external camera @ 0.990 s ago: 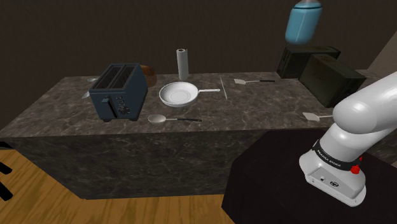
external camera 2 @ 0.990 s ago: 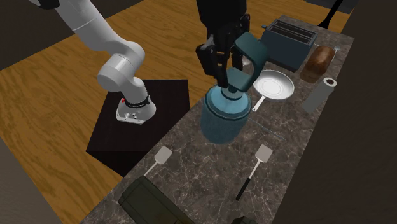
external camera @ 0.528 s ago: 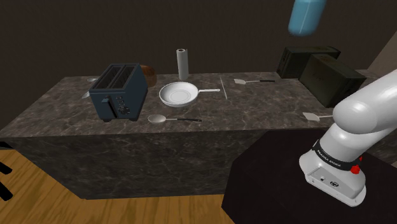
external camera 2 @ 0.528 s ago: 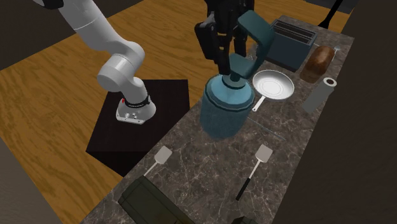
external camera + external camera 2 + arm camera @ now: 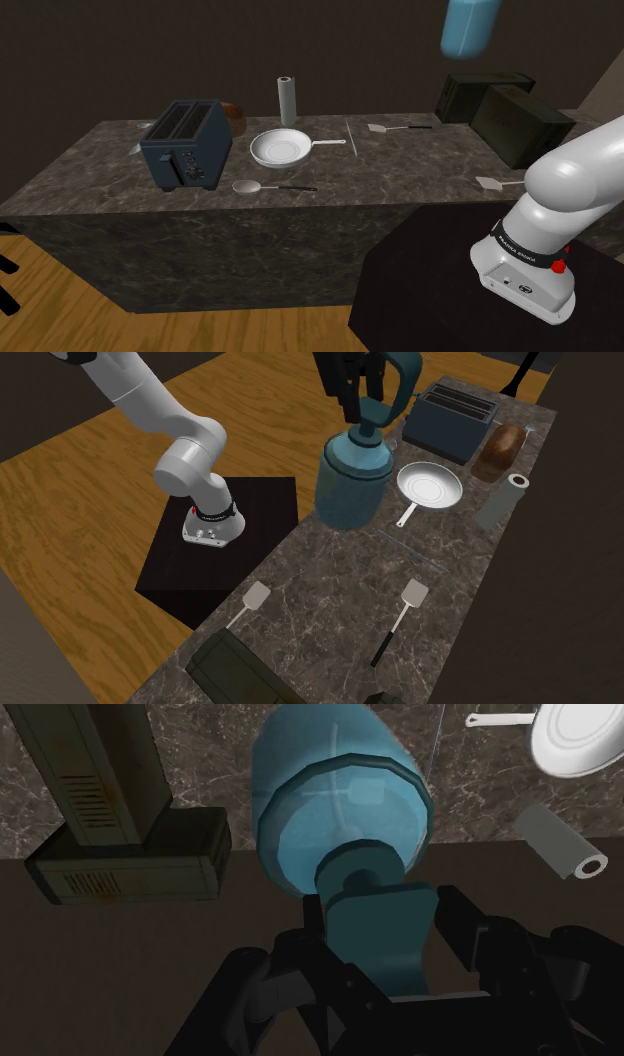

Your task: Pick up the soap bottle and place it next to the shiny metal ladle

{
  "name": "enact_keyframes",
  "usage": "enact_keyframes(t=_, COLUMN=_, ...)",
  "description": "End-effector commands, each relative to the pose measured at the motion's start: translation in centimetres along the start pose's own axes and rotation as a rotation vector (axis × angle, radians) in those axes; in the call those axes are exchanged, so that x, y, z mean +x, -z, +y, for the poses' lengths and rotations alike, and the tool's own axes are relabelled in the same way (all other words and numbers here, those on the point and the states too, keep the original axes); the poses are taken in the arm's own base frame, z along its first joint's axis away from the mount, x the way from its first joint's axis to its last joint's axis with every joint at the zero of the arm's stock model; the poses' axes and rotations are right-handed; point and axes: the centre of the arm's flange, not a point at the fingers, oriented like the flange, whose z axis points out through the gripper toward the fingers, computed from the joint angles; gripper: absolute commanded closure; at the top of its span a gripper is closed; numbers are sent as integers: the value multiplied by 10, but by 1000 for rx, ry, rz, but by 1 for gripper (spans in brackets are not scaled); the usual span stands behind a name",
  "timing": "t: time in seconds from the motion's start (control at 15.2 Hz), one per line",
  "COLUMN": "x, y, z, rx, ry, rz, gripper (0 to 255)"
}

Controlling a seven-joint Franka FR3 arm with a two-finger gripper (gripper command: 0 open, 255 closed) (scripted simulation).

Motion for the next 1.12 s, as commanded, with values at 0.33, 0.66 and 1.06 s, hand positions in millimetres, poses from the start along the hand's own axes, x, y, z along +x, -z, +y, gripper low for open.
enact_keyframes(t=0.33, x=-49, y=16, z=-78, rx=-1, ry=-1, rz=1, gripper=255)
enact_keyframes(t=0.66, x=-83, y=28, z=-133, rx=-1, ry=-1, rz=1, gripper=255)
enact_keyframes(t=1.06, x=-125, y=41, z=-199, rx=-1, ry=-1, rz=1, gripper=255)
